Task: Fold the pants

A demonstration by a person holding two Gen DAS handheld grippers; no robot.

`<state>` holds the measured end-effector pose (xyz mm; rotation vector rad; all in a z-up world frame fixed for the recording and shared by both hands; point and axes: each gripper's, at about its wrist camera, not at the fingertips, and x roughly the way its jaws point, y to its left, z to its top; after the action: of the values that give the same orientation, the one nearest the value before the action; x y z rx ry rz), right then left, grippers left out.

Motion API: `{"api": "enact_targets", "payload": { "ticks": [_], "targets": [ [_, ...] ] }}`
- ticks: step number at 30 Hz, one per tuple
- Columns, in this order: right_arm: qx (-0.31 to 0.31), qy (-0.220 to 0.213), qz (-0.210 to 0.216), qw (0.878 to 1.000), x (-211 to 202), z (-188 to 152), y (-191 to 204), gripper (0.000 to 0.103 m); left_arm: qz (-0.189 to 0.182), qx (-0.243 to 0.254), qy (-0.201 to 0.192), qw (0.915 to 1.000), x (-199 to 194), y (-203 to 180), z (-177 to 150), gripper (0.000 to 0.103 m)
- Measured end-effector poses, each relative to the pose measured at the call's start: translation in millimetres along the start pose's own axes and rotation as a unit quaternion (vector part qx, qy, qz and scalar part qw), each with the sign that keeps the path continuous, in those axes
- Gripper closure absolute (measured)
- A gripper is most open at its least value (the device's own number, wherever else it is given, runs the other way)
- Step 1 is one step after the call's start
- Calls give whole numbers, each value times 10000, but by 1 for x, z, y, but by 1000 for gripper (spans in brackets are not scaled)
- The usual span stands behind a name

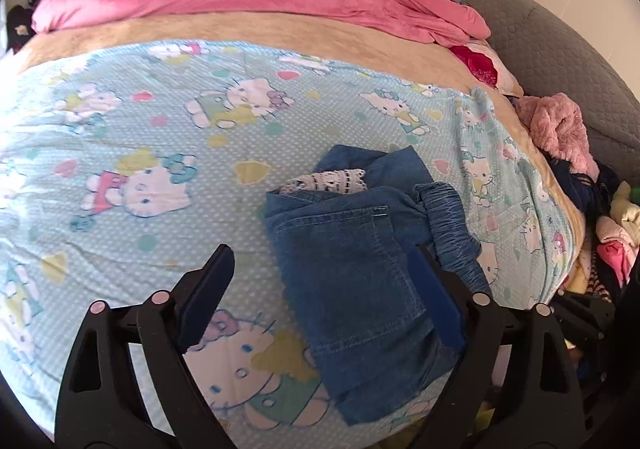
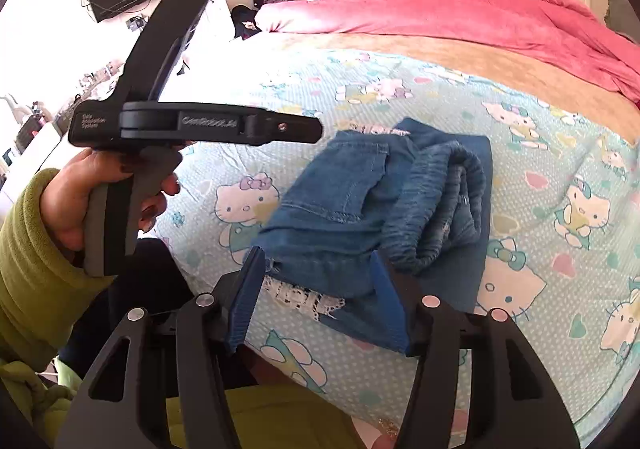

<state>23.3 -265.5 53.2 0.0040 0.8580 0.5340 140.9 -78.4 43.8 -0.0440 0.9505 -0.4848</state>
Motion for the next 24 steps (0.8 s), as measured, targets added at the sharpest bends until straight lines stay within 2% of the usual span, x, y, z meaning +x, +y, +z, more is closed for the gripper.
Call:
{"api": "enact_targets", "payload": {
  "ticks": [5, 11, 18, 24],
  "targets": [
    [-98, -73, -81, 9999, -2, 4, 7, 37, 236, 17, -204, 9995, -17, 3, -3, 10],
    [86, -341, -364, 9987, -13, 8, 0, 18, 234, -147, -394, 9988, -35, 4, -3, 10],
    [336, -701, -755, 9941, -38, 19, -24, 17, 449, -35, -608, 9971, -54, -5, -5, 10],
    [346, -887, -974, 9907, -50, 26, -32, 17, 429, -20, -782, 9960, -64, -11, -7, 10]
  ]
}}
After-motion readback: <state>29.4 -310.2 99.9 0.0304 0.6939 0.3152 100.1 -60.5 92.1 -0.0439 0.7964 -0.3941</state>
